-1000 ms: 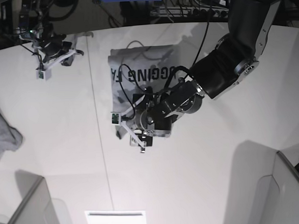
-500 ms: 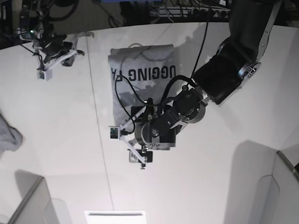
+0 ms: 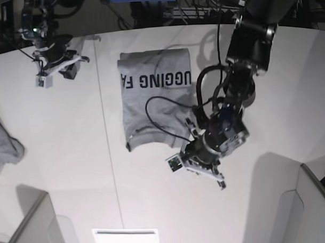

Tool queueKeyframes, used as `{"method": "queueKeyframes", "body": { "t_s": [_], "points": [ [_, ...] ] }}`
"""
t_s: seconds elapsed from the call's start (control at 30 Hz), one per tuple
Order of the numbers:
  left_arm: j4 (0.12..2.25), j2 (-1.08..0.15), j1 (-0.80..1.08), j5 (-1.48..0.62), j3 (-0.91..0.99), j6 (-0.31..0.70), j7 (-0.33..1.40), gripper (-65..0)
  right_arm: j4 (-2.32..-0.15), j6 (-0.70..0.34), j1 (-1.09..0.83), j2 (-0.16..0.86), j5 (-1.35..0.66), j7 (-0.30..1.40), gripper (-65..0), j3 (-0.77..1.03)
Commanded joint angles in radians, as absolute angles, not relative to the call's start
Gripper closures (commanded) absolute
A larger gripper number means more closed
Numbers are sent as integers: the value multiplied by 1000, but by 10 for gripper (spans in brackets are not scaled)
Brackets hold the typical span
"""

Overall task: Fold the T-shirt properly
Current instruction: 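Release the bundle and raise the left gripper away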

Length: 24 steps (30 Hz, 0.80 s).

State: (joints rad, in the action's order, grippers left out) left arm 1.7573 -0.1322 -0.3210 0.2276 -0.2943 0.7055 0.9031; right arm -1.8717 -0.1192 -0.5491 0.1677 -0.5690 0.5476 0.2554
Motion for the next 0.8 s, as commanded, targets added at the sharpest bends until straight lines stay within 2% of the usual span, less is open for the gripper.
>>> {"method": "queueKeyframes", "body": {
  "t_s": [0.0,0.13,0.23,0.3,0.43,0.67,0.77],
  "points": [
    [1807,-125,-331,226,-266,698,878,0,-1888,-153,-544,179,-576,503,0,263],
    [1936,-127,-217,228,-136,698,877,0,-1888,-262,-536,179,-575,463,0,265],
    [1989,-162,-117,228,-64,698,822,0,-1888,-285,-539,183,-553,406,0,265],
    [1983,-191,-48,234,-22,698,691,0,-1888,-303,-545,191,-496,349,0,260],
    [1986,-214,133,226,114,698,420,0,-1890,-424,-584,170,-441,213,0,269],
    [1977,-243,380,225,239,698,-24,0,-1894,-432,-645,130,-441,70,0,386],
    [1977,-254,469,225,274,698,-131,0,-1894,-438,-664,131,-441,65,0,421]
  ]
}}
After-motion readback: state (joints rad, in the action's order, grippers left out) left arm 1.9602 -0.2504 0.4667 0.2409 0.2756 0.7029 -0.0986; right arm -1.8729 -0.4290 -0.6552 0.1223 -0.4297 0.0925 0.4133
